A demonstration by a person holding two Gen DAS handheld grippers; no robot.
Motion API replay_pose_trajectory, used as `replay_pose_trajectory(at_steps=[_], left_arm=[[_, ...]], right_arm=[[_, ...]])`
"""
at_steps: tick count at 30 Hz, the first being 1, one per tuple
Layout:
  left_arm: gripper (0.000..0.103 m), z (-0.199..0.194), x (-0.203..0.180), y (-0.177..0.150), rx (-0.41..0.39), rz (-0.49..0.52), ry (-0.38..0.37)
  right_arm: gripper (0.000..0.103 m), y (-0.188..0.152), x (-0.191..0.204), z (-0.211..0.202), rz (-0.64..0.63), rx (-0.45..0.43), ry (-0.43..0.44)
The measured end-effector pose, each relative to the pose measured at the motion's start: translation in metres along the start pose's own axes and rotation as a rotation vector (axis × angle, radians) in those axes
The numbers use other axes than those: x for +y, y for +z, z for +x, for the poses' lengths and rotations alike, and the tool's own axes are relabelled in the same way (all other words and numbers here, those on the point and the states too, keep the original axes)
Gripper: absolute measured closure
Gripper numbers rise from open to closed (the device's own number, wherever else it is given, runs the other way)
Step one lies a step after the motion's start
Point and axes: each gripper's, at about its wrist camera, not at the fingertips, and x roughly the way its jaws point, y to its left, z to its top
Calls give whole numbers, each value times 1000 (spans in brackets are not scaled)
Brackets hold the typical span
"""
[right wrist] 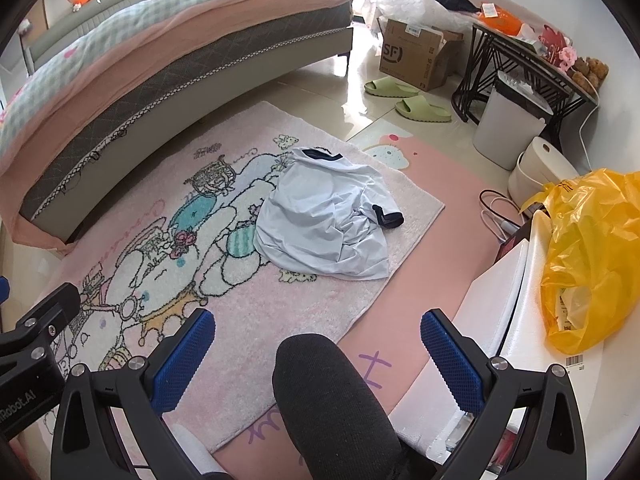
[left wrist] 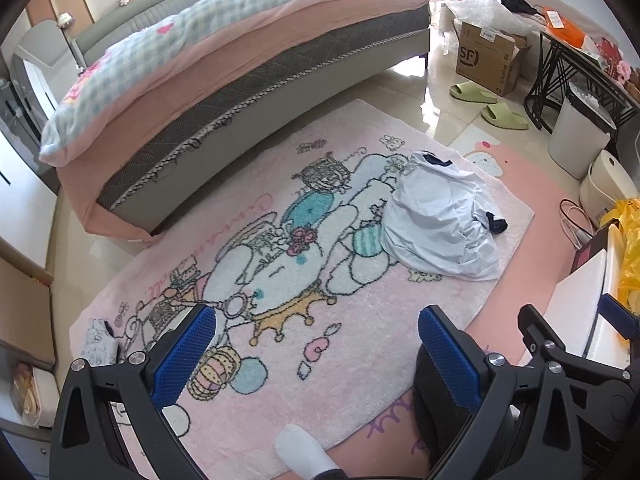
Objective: Fold clothes
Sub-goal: 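Move both grippers toward the white T-shirt on the pink rug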
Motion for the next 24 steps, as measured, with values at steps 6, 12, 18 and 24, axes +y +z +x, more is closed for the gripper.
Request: replay_pose_trajectory(at_steps=[6,12,18,24], left_arm=[[0,19,6,14,41,-47,-31],[0,36,5,28,100,-74,-69],[0,48,-16,54,61,13,-15],[0,63,-46,73,-10,151,36]], right_arm=[[0,12,-2,2,-3,-25,-15],[0,23,0,13,-2,-19,-33],[0,33,-1,34,-1,12,-26],[0,46,-15,60,67,23,-52]])
